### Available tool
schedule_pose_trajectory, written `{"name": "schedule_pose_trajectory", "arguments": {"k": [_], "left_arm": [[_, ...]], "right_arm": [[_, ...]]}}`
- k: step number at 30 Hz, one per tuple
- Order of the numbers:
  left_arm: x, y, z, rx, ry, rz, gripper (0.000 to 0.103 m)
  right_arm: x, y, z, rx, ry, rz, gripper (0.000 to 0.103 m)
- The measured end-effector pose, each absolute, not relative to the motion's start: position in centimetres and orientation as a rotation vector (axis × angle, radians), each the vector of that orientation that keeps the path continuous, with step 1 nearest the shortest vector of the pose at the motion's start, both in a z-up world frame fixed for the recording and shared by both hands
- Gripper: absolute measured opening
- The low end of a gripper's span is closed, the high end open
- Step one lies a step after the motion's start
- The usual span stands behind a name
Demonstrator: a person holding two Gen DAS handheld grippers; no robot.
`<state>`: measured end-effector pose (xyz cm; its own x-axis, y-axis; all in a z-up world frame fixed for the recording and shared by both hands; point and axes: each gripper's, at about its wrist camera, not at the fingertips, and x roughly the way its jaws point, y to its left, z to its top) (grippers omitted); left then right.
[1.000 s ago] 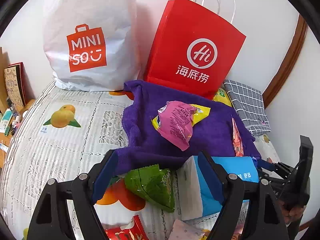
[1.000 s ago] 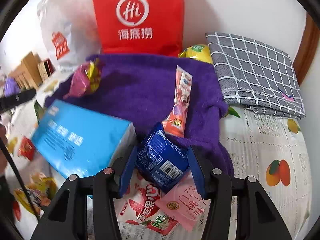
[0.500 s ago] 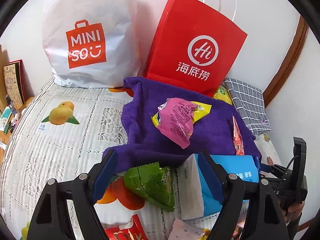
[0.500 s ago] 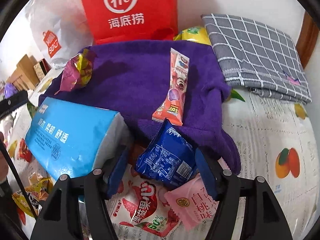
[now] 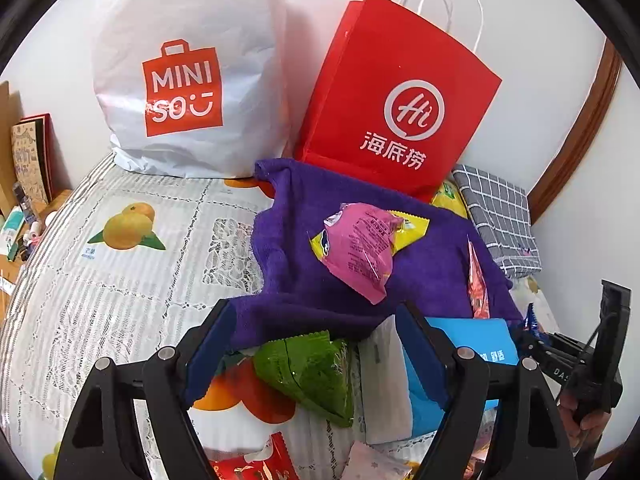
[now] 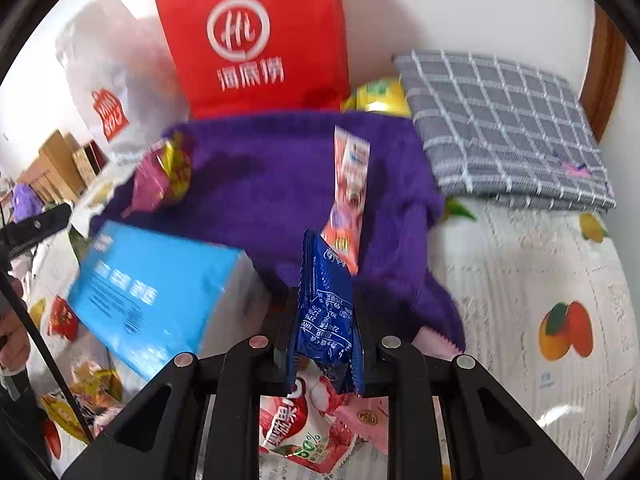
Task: Organize snacks
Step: 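Grasp the blue wrapped packet with the right tool while the left tool moves to the green bag, then carry the blue packet onto the towel and open the right tool while the left tool grasps the green bag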
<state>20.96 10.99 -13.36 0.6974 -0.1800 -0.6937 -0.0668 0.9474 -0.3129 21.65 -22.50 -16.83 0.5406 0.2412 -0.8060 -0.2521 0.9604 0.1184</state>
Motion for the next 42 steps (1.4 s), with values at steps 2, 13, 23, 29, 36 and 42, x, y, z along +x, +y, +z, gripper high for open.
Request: {"name": "schedule_pose_trajectory", "arguments": {"k": [2, 13, 23, 29, 36, 42], "left_arm": [[21.0, 11.1, -13.5, -0.339, 0.808, -0.073, 0.081], [22.2, 9.6, -16.2, -0.297, 0.960, -0.084, 0.079], [22.6, 9.4, -18.3, -0.271, 1.026, -0.049, 0.060], [22.4, 10.0, -17.5, -0.322, 0.996, -0.075, 0.056], [21.6, 10.6, -15.3, -0.343, 0.917, -0.093, 0.055], [20.7, 11.2, -13.7, -0.382, 0.838, -0.120, 0.055]], "right_arm": [[21.7, -22.7, -16.5, 0.005, 0.938, 0.290, 0.021], [21.8, -23.9, -15.8, 0.098, 0.892, 0.264, 0.021], [21.8, -23.7, -16.0, 0.107, 0.899, 0.265, 0.021], [21.7, -23.6, -16.0, 0.106, 0.894, 0.274, 0.021], [21.4, -23.4, -15.7, 0.103, 0.871, 0.280, 0.021], [21.3, -23.4, -15.4, 0.115, 0.849, 0.282, 0.021]]}}
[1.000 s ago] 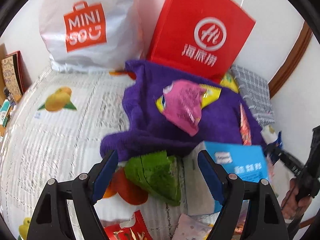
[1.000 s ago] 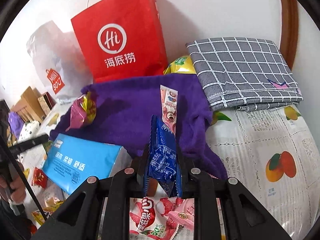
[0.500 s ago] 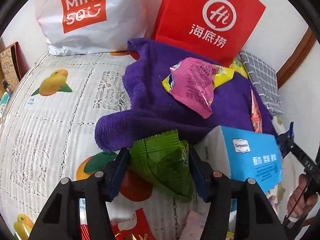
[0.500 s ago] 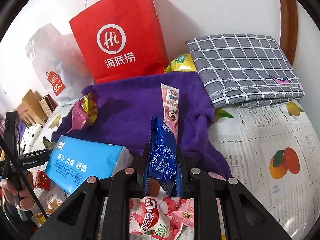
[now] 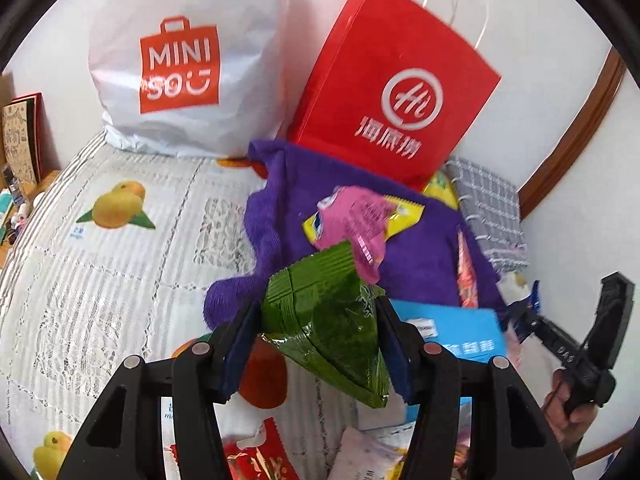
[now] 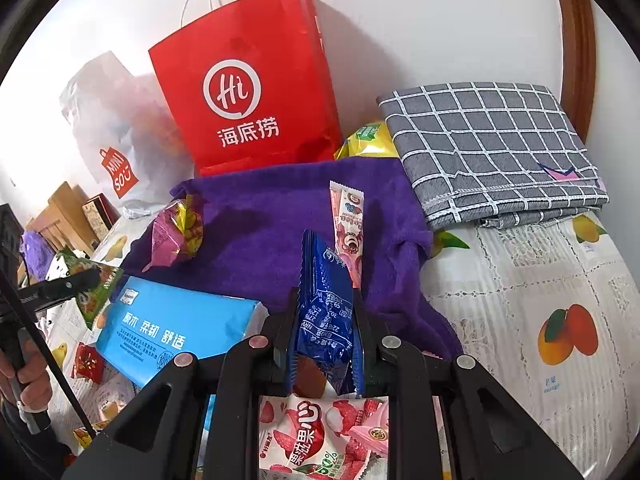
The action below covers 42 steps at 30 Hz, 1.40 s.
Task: Organize snacks
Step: 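Carry the blue packet onto the towel and open the right tool while the left tool grasps the green bag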
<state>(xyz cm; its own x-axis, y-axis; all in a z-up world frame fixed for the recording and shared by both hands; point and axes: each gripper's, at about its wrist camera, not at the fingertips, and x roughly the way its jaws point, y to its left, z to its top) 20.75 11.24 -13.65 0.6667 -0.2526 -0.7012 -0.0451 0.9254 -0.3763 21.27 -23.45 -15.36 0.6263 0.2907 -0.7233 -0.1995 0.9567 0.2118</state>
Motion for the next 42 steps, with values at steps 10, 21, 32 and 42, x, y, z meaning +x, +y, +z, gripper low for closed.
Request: {"name": "schedule_pose_trajectory", "arguments": {"k": [10, 21, 32, 42], "left_arm": [[19.9, 11.1, -12.7, -0.391, 0.754, -0.147, 0.055], [19.6, 11.2, -12.1, -0.346, 0.712, -0.117, 0.055], [20.3, 12.3, -13.3, -0.398, 0.751, -0.108, 0.055], [20.6, 11.9, -13.6, -0.393, 0.763, -0.125, 0.055]], "right_arm": [[21.3, -22.8, -15.3, 0.119, 0.832, 0.289, 0.021], [23.8, -19.6, -12.3, 0.095, 0.817, 0.283, 0.021], [29.8, -18.5, -17.2, 0.111, 0.947, 0.248, 0.022], [29.5, -19.0, -18.3, 0.098, 0.953, 0.263, 0.041]]}}
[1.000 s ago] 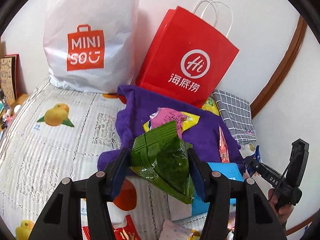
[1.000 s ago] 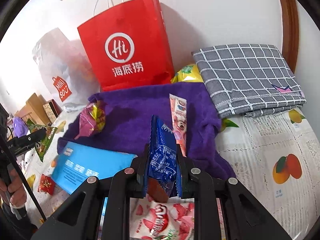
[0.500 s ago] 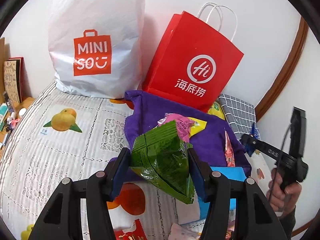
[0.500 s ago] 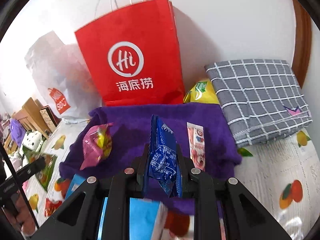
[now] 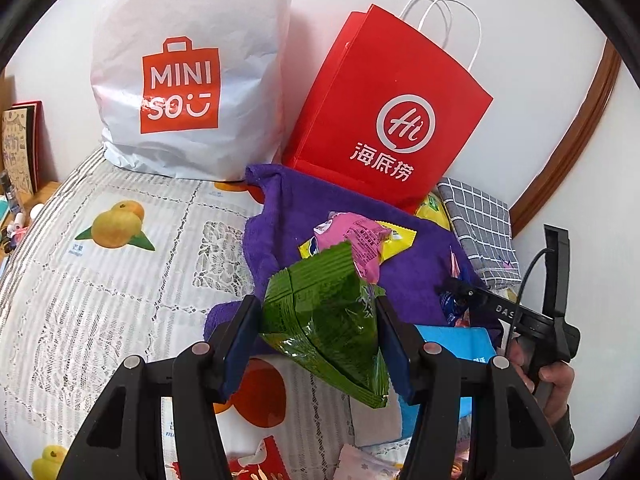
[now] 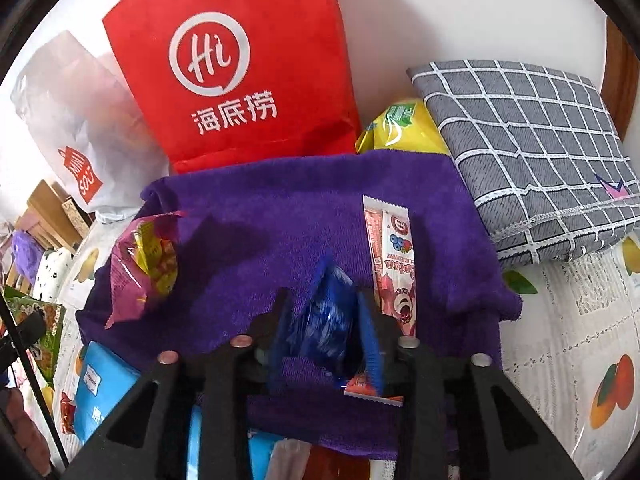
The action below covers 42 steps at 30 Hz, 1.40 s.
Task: Organize snacks
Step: 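Carry the blue packet onto the towel and open the right tool while the left tool grasps the green bag, then carry the green bag onto the purple towel and open the left tool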
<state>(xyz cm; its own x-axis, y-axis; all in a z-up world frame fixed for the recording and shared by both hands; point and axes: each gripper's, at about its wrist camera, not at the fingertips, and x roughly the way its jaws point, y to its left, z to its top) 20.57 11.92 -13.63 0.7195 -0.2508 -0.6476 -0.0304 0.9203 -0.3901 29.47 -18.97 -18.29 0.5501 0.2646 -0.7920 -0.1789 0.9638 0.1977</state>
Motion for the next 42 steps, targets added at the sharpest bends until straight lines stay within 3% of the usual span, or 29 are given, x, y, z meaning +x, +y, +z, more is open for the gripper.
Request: {"name": "schedule_pose_trajectory", "arguments": {"k": [12, 42], "left_arm": [[20.8, 11.6, -13.8, -0.375, 0.752, -0.122, 0.055], [31.1, 6.1, -14.7, -0.342, 0.818, -0.077, 0.055]], "right_arm": [[25.9, -19.2, -14.7, 0.060, 0.844, 0.271, 0.041], [24.5, -22.5, -13.7, 0.139, 0.856, 0.272, 0.041]]}}
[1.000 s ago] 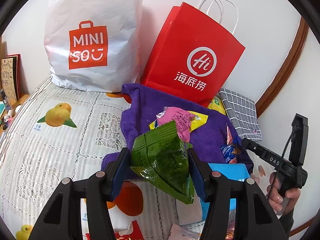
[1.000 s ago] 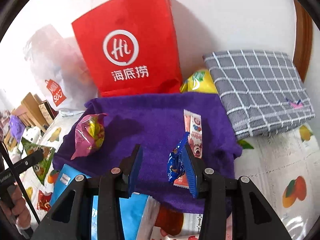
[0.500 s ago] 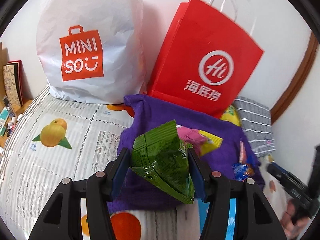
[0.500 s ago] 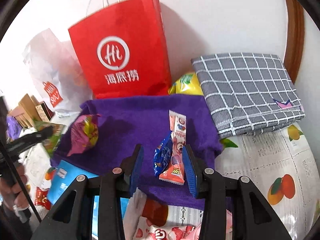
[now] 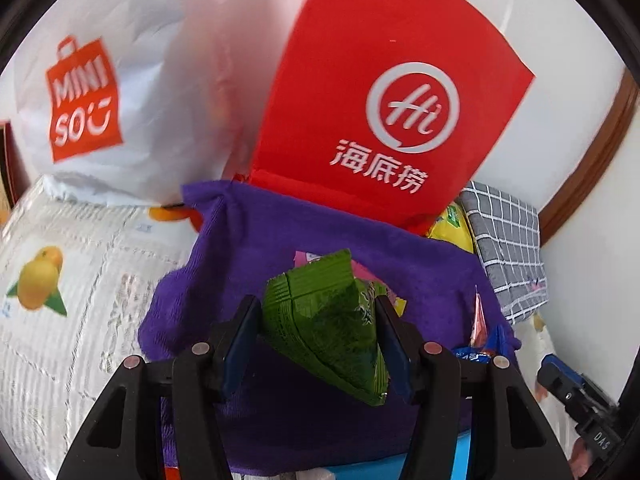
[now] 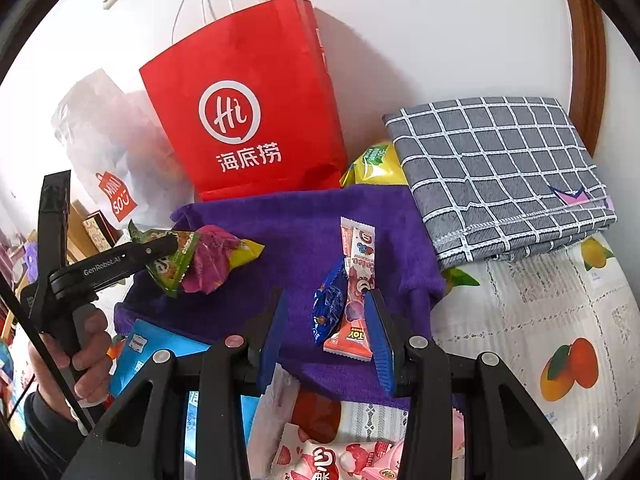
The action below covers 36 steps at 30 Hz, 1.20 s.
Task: Organize snacks
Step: 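Carry the green bag onto the purple towel and open the left tool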
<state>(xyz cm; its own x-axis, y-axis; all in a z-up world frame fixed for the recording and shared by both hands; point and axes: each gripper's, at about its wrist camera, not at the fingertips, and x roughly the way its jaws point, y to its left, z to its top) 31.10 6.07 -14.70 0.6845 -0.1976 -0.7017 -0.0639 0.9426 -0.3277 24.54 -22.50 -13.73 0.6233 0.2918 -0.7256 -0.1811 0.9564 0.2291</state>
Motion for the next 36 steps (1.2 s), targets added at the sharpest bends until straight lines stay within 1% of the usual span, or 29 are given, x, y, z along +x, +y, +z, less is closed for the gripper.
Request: {"name": "schedule_pose_trajectory", "arguments": {"k": [5, 8, 10, 15, 27, 36], "left_arm": [[31.3, 6.5, -14.7, -0.328, 0.853, -0.105, 0.059], [31.4, 7.4, -15.0, -0.357, 0.870, -0.108, 0.065], [31.5, 8.0, -15.3, -0.383, 0.892, -0.117, 0.074], [31.6, 8.5, -15.9, -0.390, 0.939, -0.123, 0.086], [29.5, 8.7, -14.0, -0.273, 0.893, -0.055, 0.087], [25.8, 9.2, -13.5, -0.297, 0.858, -0.091, 0.087]], "right_arm": [[24.6, -22.5, -13.8, 0.143, 0.865, 0.279, 0.041], [24.5, -22.3, -13.8, 0.133, 0.861, 0.284, 0.041], [24.5, -22.1, -13.8, 0.128, 0.860, 0.289, 0.041], [24.5, -21.9, -14.0, 0.118, 0.869, 0.290, 0.041], [24.5, -22.5, -13.7, 0.136, 0.860, 0.280, 0.041], [23.7, -22.9, -12.9, 0.118, 0.839, 0.285, 0.041]]}}
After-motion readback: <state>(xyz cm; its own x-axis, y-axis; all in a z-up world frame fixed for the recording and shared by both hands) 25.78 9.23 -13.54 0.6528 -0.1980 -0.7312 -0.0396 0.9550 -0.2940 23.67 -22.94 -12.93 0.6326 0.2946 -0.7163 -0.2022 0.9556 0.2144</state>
